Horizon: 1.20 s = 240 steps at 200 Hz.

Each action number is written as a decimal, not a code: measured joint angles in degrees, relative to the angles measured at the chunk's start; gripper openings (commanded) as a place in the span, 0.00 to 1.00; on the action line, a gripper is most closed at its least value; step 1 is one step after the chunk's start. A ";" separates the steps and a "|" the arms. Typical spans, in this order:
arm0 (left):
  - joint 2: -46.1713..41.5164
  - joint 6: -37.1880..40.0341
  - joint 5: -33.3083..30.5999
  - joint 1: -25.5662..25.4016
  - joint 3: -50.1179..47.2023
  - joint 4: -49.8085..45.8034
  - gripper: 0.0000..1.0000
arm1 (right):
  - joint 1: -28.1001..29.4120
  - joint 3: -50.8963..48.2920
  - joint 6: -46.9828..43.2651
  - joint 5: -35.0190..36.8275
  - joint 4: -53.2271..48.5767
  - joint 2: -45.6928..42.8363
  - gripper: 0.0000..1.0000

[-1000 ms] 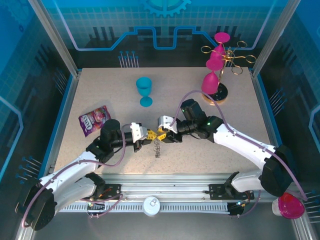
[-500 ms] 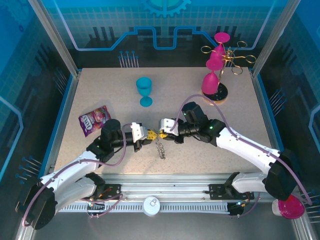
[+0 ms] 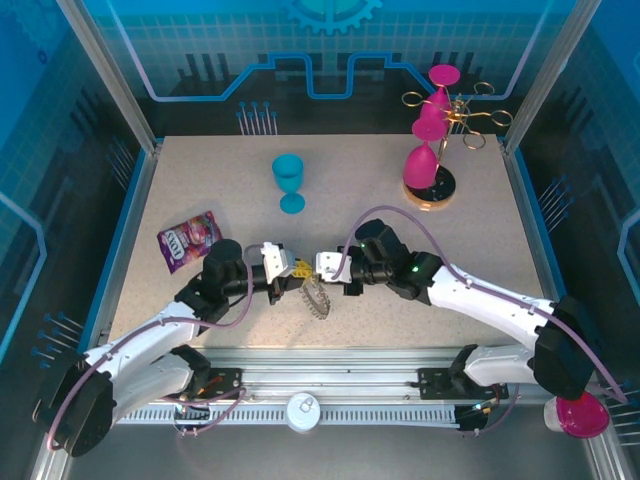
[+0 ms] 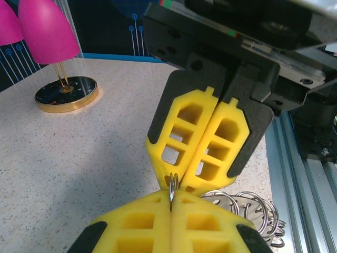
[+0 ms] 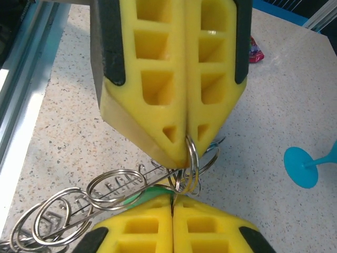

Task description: Put the keys on the keyring

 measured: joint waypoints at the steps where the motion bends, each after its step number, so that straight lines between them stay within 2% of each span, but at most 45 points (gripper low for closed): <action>1: 0.02 0.00 0.00 0.02 0.00 0.09 0.00 | 0.00 -0.07 0.13 0.00 0.04 -0.02 0.17; 23: 0.02 -0.13 0.44 0.02 0.00 1.53 0.00 | -0.90 -1.64 2.01 -1.25 0.81 -1.86 0.22; 56: 0.02 -0.09 1.07 0.02 0.00 1.99 0.00 | -5.20 -2.01 6.36 -7.78 2.43 -4.61 0.32; 105: 0.02 0.07 2.36 0.17 0.00 2.27 0.00 | -6.12 -1.68 10.01 -16.13 3.63 -3.41 0.32; 175: 0.11 0.07 3.65 0.17 0.00 2.82 0.00 | -6.12 -1.11 11.63 -19.41 5.07 0.00 0.25; 201: 0.13 0.07 3.89 0.17 0.00 2.99 0.00 | -6.14 -0.66 12.33 -20.24 6.03 0.28 0.17; 225: 0.13 0.09 4.02 0.35 0.00 3.02 0.00 | -6.32 -0.50 12.20 -20.26 6.19 0.37 0.00; 240: 0.13 0.07 4.07 0.39 0.00 3.06 0.00 | -6.49 -0.48 12.50 -20.44 6.05 0.37 0.00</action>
